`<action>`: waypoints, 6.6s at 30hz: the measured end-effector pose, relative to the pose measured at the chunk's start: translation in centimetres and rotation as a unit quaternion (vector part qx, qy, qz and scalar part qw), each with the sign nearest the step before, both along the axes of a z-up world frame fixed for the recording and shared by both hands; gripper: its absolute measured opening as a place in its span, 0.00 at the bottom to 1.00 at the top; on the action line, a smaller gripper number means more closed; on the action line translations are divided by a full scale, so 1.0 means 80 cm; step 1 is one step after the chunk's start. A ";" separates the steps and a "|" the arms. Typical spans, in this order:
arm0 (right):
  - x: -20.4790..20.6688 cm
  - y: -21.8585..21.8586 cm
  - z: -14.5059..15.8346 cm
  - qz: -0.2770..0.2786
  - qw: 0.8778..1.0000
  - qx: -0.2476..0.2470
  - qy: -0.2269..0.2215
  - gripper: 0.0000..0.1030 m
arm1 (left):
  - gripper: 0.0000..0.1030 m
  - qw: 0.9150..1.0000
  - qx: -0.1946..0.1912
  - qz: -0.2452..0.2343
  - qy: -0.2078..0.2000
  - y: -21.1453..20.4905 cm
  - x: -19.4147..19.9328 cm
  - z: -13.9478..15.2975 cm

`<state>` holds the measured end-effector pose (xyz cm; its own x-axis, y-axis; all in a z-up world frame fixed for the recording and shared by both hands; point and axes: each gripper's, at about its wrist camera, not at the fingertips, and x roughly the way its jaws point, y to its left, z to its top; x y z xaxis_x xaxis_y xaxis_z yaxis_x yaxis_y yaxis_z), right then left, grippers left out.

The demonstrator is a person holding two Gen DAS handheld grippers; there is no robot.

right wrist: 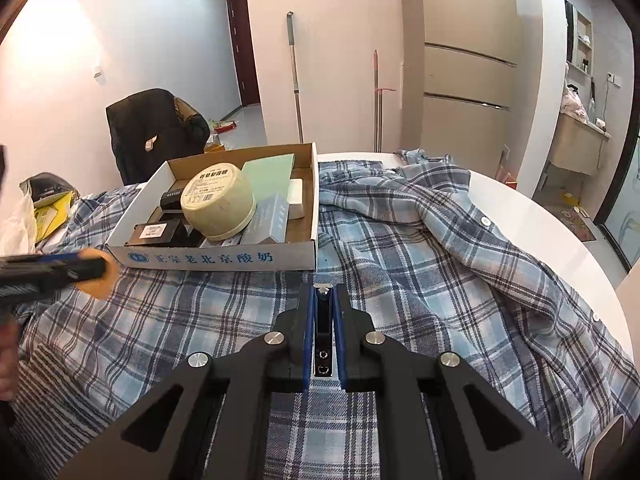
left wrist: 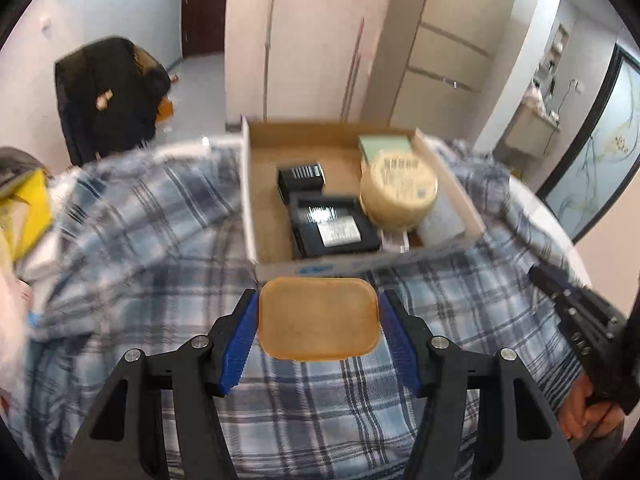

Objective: Organize rigid objects

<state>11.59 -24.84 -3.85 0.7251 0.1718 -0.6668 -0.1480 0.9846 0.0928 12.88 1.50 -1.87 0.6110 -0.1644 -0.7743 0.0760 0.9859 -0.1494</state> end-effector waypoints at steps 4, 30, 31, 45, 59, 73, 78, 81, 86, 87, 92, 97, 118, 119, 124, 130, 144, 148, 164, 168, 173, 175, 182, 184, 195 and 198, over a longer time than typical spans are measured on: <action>0.001 -0.005 0.015 -0.006 1.000 0.008 -0.002 0.08 | 0.61 0.999 0.014 0.020 -0.031 0.009 0.014 0.041; 0.175 0.036 0.037 -0.004 0.991 0.118 0.062 0.08 | 0.61 0.998 -0.065 0.027 -0.007 0.021 0.128 -0.021; 0.179 0.035 0.027 -0.007 0.991 0.110 0.076 0.08 | 0.61 0.998 -0.061 0.029 -0.007 0.021 0.129 -0.024; 0.189 0.031 -0.007 -0.005 0.987 0.107 0.117 0.08 | 0.64 0.997 -0.067 0.031 0.009 0.023 0.137 -0.038; 0.198 0.038 -0.030 0.001 0.984 0.087 0.155 0.08 | 0.87 0.974 -0.063 0.100 -0.195 0.047 0.085 0.020; 0.188 0.035 -0.007 -0.003 0.987 0.082 0.140 0.23 | 0.90 0.959 0.034 0.082 -0.270 0.025 0.053 0.057; 0.150 0.030 0.059 0.013 0.992 0.098 0.080 0.24 | 0.90 0.931 0.041 0.102 -0.347 0.031 -0.004 0.121; 0.111 0.026 0.110 0.012 0.996 0.081 0.021 0.24 | 1.00 0.918 0.015 0.099 -0.384 0.031 -0.047 0.161; 0.037 0.011 0.175 0.022 0.995 0.069 -0.062 0.24 | 1.00 0.893 0.050 0.073 -0.442 0.014 -0.132 0.205; 0.023 0.011 0.185 0.023 0.994 0.068 -0.077 0.24 | 1.00 0.888 0.054 0.073 -0.452 0.012 -0.148 0.209; -0.052 -0.007 0.227 0.029 0.987 0.089 -0.134 0.24 | 1.00 0.889 0.055 0.087 -0.446 -0.004 -0.208 0.219; -0.112 -0.018 0.246 0.031 0.980 0.094 -0.170 0.39 | 1.00 0.892 0.028 0.079 -0.443 -0.009 -0.255 0.220; -0.162 -0.004 0.080 -0.009 0.961 0.056 -0.272 1.00 | 1.00 0.889 0.053 0.085 -0.446 -0.019 -0.270 0.057; -0.165 -0.002 0.073 -0.009 0.959 0.049 -0.278 1.00 | 1.00 0.888 0.062 0.099 -0.445 -0.018 -0.269 0.051; -0.171 0.005 0.061 -0.013 0.957 0.028 -0.288 1.00 | 1.00 0.886 0.068 0.081 -0.451 -0.023 -0.268 0.034; -0.176 0.001 0.060 -0.022 0.956 0.025 -0.292 1.00 | 1.00 0.900 0.056 0.077 -0.425 -0.018 -0.255 0.032; -0.175 -0.007 0.058 -0.033 0.956 0.033 -0.288 1.00 | 1.00 0.901 0.066 0.071 -0.424 -0.024 -0.256 0.031; -0.175 -0.007 0.058 -0.032 0.956 0.033 -0.289 1.00 | 1.00 0.904 0.061 0.075 -0.416 -0.024 -0.253 0.032; -0.175 -0.013 0.059 -0.047 0.956 0.029 -0.287 1.00 | 1.00 0.907 0.054 0.094 -0.408 -0.017 -0.252 0.034; -0.175 -0.013 0.059 -0.046 0.957 0.029 -0.285 1.00 | 1.00 0.906 0.053 0.091 -0.410 -0.017 -0.253 0.035; -0.174 -0.005 0.060 -0.039 0.958 0.016 -0.284 1.00 | 1.00 0.905 0.054 0.084 -0.413 -0.020 -0.252 0.034; -0.175 -0.004 0.060 -0.038 0.958 0.013 -0.285 1.00 | 1.00 0.906 0.055 0.081 -0.411 -0.021 -0.250 0.034; -0.178 -0.008 0.062 -0.040 0.957 0.015 -0.287 1.00 | 1.00 0.906 0.055 0.082 -0.411 -0.020 -0.250 0.032; -0.181 -0.009 0.062 -0.042 0.955 0.014 -0.292 1.00 | 1.00 0.906 0.054 0.081 -0.412 -0.020 -0.250 0.033; -0.181 -0.009 0.065 -0.042 0.955 0.014 -0.294 1.00 | 1.00 0.905 0.056 0.082 -0.414 -0.022 -0.250 0.031; -0.181 -0.009 0.065 -0.042 0.955 0.014 -0.294 1.00 | 1.00 0.905 0.056 0.082 -0.414 -0.022 -0.250 0.031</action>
<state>-2.90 -25.59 1.35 0.9847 0.1087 -0.1364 -0.1035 0.9936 0.0448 -7.14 -0.24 0.58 0.9984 0.0326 -0.0461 -0.0329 0.9994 -0.0073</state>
